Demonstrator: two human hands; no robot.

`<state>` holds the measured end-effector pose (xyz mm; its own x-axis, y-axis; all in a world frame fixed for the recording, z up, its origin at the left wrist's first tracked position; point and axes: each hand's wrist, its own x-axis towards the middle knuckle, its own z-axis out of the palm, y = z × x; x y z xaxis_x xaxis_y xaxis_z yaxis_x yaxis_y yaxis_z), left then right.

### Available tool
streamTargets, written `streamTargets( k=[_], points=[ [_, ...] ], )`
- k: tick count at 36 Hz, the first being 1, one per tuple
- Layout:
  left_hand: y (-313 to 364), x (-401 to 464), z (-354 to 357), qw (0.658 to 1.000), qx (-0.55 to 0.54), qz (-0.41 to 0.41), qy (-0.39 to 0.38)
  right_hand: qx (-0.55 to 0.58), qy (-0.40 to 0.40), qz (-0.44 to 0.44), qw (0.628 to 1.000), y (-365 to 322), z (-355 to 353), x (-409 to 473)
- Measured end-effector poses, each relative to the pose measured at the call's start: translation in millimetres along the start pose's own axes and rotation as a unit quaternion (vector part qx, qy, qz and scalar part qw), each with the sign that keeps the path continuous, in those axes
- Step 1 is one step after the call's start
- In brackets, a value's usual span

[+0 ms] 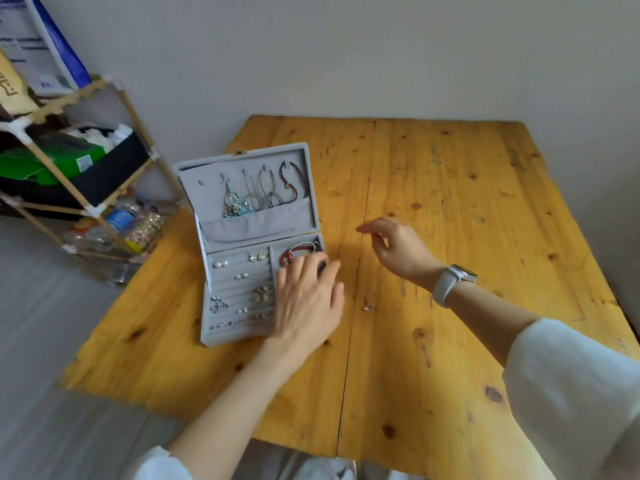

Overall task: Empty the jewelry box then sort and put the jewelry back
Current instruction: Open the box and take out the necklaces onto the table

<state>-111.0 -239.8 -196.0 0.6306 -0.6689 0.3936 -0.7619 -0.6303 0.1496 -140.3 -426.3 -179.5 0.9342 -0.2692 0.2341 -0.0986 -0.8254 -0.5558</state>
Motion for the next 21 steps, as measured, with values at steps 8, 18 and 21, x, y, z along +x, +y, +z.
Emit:
streamTargets(
  k=[8,18,21],
  points=[
    [-98,29,-51,0.988,0.041,-0.124,0.079,0.078,-0.011,-0.012,0.997,-87,34,46],
    [-175,74,-77,0.988,0.035,-0.149,0.028,0.048,0.067,0.052,0.995,-159,83,112],
    [-178,73,-71,0.989,0.018,-0.137,0.045,0.019,0.075,0.098,0.992,-167,94,121]
  ],
)
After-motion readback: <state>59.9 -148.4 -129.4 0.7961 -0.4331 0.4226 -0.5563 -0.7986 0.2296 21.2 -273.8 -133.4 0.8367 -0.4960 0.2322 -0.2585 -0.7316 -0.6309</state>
